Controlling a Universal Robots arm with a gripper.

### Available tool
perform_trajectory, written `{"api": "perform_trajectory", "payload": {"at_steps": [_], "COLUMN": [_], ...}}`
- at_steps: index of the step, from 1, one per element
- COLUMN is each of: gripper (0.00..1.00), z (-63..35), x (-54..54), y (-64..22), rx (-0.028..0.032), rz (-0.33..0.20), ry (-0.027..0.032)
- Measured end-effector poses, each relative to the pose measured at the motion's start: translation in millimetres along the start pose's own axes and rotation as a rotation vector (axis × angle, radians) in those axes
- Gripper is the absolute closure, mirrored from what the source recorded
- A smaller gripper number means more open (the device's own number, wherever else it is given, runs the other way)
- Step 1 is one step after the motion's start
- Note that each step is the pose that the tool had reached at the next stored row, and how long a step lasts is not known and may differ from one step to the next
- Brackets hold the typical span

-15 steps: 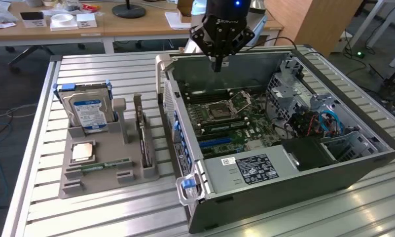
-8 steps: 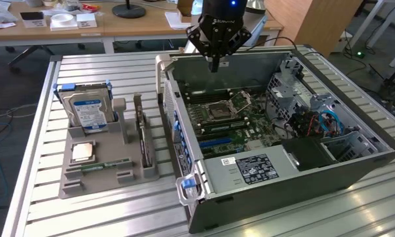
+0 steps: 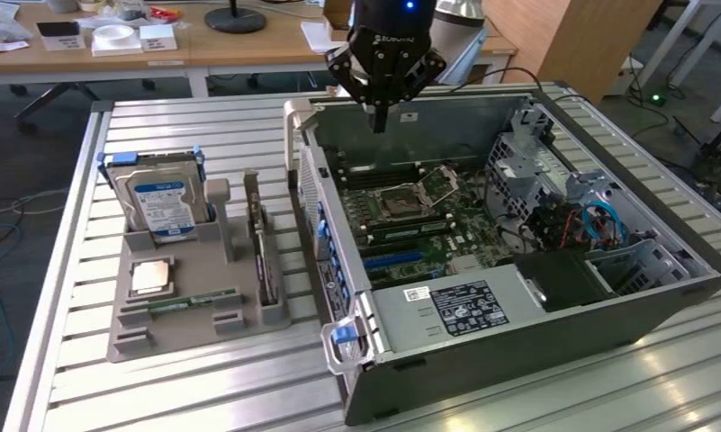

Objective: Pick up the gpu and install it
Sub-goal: 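Reach for the gpu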

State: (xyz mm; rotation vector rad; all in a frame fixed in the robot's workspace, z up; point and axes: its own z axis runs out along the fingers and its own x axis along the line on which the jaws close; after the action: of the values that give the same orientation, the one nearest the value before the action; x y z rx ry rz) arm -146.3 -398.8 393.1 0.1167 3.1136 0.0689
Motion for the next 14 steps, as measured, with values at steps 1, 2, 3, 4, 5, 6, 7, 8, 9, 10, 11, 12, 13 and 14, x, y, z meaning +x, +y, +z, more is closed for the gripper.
{"api": "perform_trajectory", "payload": {"at_steps": [1, 2, 3, 4, 5, 6, 7, 8, 9, 10, 11, 12, 13, 14], "gripper": [0.89, 0.89, 0.89, 0.89, 0.89, 0.89, 0.89, 0.89, 0.89, 0.89, 0.89, 0.89, 0.89, 0.89], "z": [-0.1, -0.1, -0.2, -0.2, -0.3, -0.3, -0.3, -0.4, -0.4, -0.5, -0.5, -0.6, -0.6, -0.6], "x": [2.1, 4.3, 6.4, 8.6, 10.7, 13.0, 15.2, 17.4, 19.5, 21.6, 23.8, 25.8, 27.7, 29.4], "y": [-0.2, -0.3, -0.5, -0.7, -0.8, -1.0, -1.1, -1.3, -1.5, -1.6, -1.8, -1.9, -2.1, -2.2], "rx": [0.0, 0.0, 0.0001, 0.0001, 0.0001, 0.0001, 0.0, 0.0, 0.0001, 0.0001, 0.0001, 0.0, 0.0, 0.0], "rz": [0.0, 0.0, 0.0, 0.0, 0.0, 0.0, 0.0, 0.0, 0.0, 0.0, 0.0, 0.0, 0.0, 0.0], "ry": [0.0, 0.0001, 0.0, 0.0, 0.0001, 0.0001, 0.0001, 0.0, 0.0001, 0.0001, 0.0001, 0.0001, 0.0, 0.0001]}}
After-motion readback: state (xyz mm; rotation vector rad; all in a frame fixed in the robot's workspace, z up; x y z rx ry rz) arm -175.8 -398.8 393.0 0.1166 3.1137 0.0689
